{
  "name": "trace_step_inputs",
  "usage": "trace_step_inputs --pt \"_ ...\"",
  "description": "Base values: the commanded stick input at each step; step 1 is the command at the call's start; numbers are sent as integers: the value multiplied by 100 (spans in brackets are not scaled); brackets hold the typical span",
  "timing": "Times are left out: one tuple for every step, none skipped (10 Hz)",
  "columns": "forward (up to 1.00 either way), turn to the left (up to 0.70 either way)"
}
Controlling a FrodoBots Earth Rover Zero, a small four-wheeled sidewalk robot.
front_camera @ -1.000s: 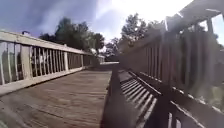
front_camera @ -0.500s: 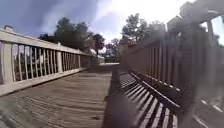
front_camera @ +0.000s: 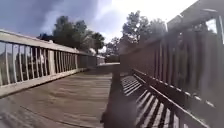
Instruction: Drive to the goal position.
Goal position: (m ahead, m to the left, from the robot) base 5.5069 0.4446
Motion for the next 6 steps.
trace_step_inputs --pt "85 0" --pt "85 0" --pt "85 0" --pt "85 0" --pt "85 0" --pt "85 0"
